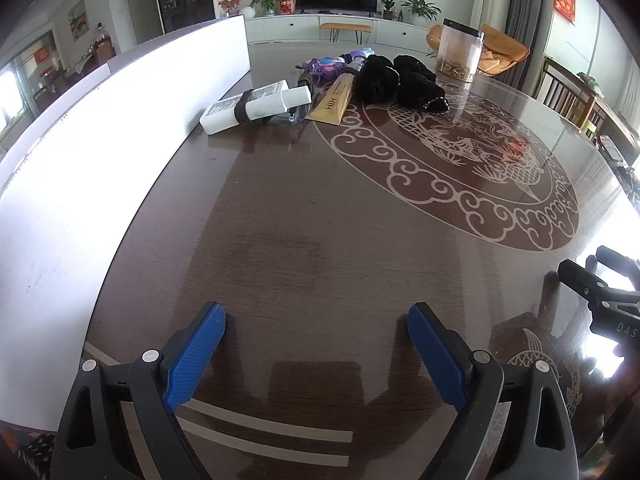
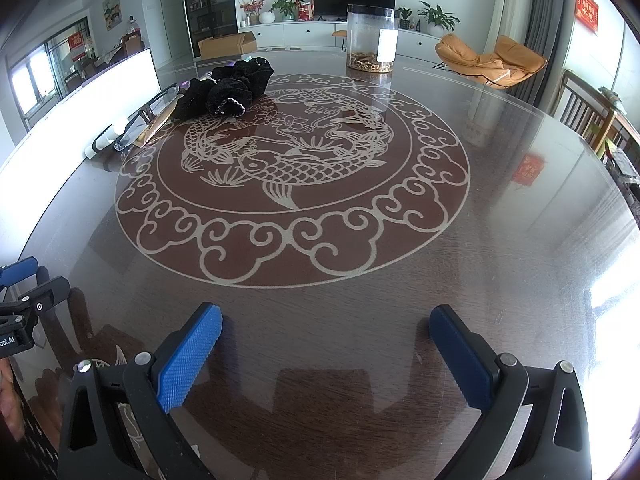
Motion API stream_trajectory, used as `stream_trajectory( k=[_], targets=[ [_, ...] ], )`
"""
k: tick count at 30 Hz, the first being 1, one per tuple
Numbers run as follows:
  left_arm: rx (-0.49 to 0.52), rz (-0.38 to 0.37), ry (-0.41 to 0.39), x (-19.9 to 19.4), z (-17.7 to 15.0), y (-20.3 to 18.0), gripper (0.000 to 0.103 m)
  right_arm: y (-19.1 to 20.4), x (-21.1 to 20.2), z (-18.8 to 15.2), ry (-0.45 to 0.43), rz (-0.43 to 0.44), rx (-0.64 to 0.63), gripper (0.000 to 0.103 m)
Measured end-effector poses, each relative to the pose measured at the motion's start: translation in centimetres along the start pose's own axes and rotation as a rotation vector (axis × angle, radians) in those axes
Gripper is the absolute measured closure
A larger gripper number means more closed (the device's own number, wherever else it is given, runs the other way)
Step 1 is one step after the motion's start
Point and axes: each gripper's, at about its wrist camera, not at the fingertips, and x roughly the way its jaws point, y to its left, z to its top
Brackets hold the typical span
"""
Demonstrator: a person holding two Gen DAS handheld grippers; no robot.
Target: Organize objects
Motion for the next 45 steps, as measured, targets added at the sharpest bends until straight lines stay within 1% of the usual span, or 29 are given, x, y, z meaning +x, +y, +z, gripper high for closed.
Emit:
stream_trajectory(
  k=[5,7,33,45],
  targets=[
    [-0.005,0.008,0.001,0.1,0.0,0.0,0.006,0.0,0.0,0.0,0.000,0.000,0.000,0.000],
    [-0.016,0.014,0.008,0.2,0.0,0.3,0.000,0.0,0.0,0.0,0.000,0.000,0.000,0.000],
    [-0.024,0.018,0.010,0.3,0.0,0.4,0.000,0.0,0.0,0.0,-0.001,0.000,0.001,0.000],
    [-0.071,0.046,0.012,0.3,-0.1,1.5,0.000,0.0,0.0,0.0,-0.001,0.000,0.001,0.000]
  ],
)
